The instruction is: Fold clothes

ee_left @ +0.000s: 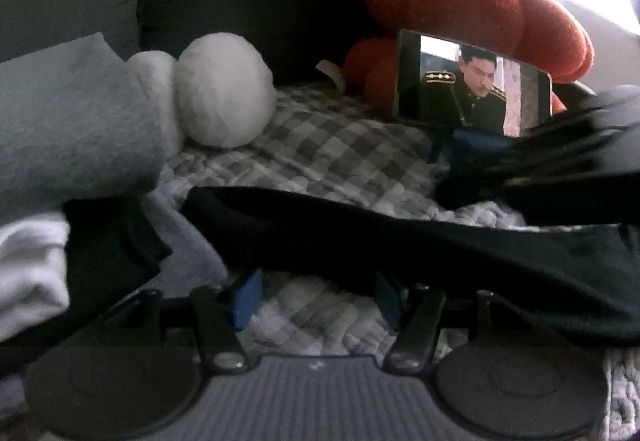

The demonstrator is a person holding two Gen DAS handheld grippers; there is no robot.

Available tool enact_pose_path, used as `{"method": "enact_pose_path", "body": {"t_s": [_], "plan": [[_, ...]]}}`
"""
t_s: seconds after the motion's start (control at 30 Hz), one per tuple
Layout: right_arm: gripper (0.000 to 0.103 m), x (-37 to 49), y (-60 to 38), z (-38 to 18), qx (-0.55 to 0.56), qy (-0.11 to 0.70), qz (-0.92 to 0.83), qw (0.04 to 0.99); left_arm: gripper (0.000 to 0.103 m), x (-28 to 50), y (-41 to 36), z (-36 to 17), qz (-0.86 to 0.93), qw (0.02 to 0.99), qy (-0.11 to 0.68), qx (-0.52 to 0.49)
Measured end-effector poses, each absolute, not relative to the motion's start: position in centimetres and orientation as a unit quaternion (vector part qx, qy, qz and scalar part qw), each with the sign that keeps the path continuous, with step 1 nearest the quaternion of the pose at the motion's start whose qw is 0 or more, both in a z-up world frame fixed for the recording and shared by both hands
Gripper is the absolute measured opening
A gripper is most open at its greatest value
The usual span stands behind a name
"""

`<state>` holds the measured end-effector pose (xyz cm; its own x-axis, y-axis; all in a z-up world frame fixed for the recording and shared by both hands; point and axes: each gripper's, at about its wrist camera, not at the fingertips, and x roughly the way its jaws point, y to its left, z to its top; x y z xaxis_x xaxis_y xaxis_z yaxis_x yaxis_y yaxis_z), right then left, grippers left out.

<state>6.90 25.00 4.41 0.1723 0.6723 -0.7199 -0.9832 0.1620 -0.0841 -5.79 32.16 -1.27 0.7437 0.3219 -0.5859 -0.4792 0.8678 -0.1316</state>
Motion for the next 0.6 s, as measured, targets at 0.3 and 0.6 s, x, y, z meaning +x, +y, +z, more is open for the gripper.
{"method": "enact_pose_path", "body": {"t_s": [0.3,0.6], "plan": [[0.018,7.6,29.7,2.1,-0.298,0.301,0.603,0.676,0.055,-6.7,33.1,-1.7,0.183,0.932,0.258,-0.176],[0.006,6.1,32.0,2.6,-0.378,0.281,0.615,0.633,0.032,-6.9,32.9,-1.5,0.208,0.928,0.262,-0.165]]}}
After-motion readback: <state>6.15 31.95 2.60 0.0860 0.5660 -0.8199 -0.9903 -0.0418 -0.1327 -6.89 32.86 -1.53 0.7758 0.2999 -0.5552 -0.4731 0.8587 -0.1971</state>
